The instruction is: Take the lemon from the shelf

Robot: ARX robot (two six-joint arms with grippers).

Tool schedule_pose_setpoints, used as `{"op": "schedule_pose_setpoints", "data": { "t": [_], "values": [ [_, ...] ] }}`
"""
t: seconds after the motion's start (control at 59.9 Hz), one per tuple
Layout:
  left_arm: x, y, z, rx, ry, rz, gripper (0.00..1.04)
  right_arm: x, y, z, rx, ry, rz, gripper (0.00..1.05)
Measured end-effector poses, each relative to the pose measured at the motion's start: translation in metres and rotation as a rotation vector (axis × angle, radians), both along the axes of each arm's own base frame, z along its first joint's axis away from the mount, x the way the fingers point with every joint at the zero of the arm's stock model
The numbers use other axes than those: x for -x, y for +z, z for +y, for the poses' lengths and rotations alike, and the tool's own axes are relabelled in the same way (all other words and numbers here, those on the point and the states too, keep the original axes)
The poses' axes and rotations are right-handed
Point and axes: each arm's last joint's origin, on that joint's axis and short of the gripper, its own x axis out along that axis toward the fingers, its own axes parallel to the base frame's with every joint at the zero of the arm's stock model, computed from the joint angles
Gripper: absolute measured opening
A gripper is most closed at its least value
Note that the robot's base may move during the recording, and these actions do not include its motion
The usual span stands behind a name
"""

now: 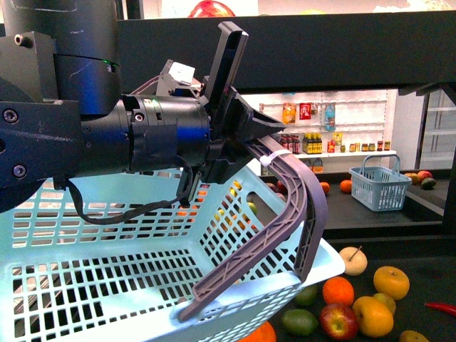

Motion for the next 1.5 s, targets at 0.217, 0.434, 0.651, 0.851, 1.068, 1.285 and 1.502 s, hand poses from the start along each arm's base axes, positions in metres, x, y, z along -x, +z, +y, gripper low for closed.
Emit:
{"op": "schedule_pose_setpoints", "data": {
  "t": [0.217,0.434,0.651,0.851,1.068,1.285,1.502],
  "values": [
    [0.000,0.000,0.000,0.000,-0.002,0.000,0.09,-0.064,-0.055,0.013,0.011,0.007,0.101,0.97],
    [0.000,0.000,0.000,0.000,-0.001,0.000,0.09,-0.121,-0.084,0.026,0.018,-0.009,0.114,0.97],
    [0.000,0.000,0.000,0.000,-0.002,0.001,0.09,-0.152,-0.097,0.031,0.019,-0.027,0.117,0.97],
    [0.000,0.000,0.000,0.000,-0.001,0.001,0.09,-0.170,-0.102,0.034,0.019,-0.035,0.112,0.97],
    [0.000,0.000,0.000,0.001,-0.001,0.001,0.09,-0.178,-0.109,0.034,0.027,-0.041,0.125,0.97],
    [0.000,0.000,0.000,0.001,-0.001,0.001,0.09,-0.179,-0.123,0.034,0.023,-0.047,0.155,0.97],
    [0.000,0.000,0.000,0.001,-0.001,0.001,0.09,-0.179,-0.128,0.034,0.013,-0.043,0.165,0.74]
  ]
}}
